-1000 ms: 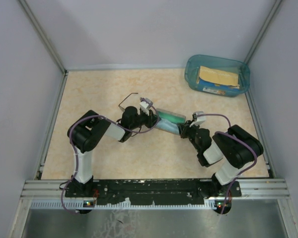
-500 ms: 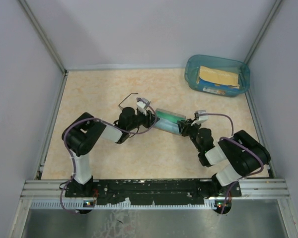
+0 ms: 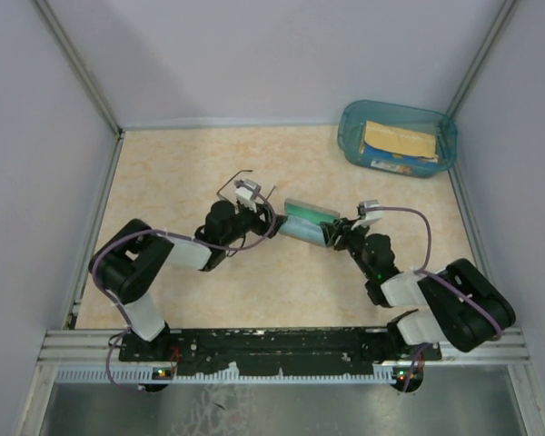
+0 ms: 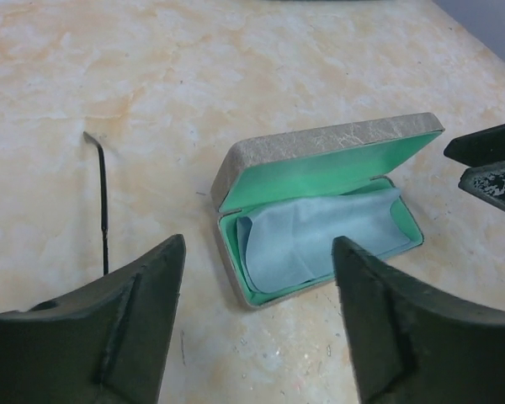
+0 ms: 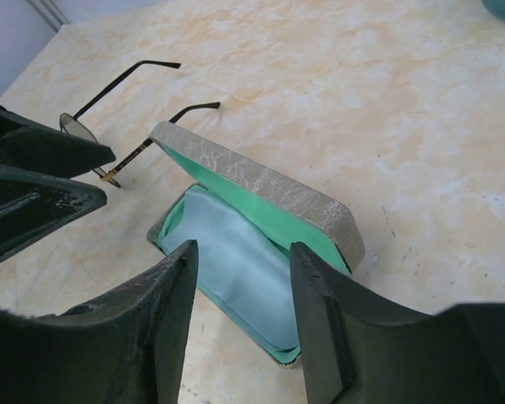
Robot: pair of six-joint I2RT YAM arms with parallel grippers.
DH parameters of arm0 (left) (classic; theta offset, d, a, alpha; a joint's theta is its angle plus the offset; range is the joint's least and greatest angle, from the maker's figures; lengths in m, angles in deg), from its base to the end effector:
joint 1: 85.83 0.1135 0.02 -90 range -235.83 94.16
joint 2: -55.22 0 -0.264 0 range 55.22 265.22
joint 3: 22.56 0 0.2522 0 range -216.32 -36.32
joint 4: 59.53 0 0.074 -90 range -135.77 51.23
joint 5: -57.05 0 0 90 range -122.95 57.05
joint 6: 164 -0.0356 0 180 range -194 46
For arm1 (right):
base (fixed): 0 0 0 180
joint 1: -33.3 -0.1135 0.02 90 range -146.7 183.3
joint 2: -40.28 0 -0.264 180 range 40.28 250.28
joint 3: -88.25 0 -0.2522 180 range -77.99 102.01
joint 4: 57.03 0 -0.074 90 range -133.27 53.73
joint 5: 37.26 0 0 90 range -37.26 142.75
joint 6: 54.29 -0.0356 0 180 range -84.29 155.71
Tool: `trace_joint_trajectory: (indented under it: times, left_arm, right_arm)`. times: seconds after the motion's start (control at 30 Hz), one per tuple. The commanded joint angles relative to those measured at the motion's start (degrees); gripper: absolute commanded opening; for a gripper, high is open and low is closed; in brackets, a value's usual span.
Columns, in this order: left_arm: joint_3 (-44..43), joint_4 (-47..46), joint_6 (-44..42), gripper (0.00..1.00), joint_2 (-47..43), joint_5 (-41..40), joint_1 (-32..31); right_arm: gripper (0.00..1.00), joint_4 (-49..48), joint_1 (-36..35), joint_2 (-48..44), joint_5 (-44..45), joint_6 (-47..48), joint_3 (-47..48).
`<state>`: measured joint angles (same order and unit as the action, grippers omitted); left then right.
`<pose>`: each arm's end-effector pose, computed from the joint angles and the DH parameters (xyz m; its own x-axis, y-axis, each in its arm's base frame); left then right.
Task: Organize the sunglasses
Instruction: Place the glasses cleaning cloth in the sunglasses case.
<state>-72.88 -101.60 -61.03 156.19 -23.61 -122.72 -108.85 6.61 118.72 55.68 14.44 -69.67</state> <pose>0.2669 -0.2075 0.1614 -0.2780 -0.0682 -0.9581 0.6755 0.6953 -0.2455 0.1938 0.0954 0.1535 -0.2121 0.2989 -0.9304 -0.3498 0.8658 0.3578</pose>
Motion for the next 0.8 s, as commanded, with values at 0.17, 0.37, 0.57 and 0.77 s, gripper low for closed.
trace_joint_trajectory:
  times: [0.17, 0.37, 0.57, 0.77]
  left_arm:
    - [7.2, 2.23, 4.15, 1.0, -12.03, -4.38, 0.15]
    - [8.92, 10.63, 6.02, 1.0, -19.41, -6.64, 0.15]
    - [10.37, 18.23, 6.83, 1.0, -27.38, -10.3, 0.13]
    - [11.2, 21.85, 7.09, 1.0, -32.12, -12.12, 0.12]
  right_arm:
    - [0.72, 16.55, 0.66, -15.5, -2.13, -0.37, 1.07]
    - [0.76, 28.35, 0.68, -22.6, -1.55, -2.72, 2.31]
    - [0.76, 33.29, 0.59, -26.11, -2.44, -3.72, 3.1]
    - [0.76, 36.49, 0.1, -27.02, -2.84, -3.95, 4.44]
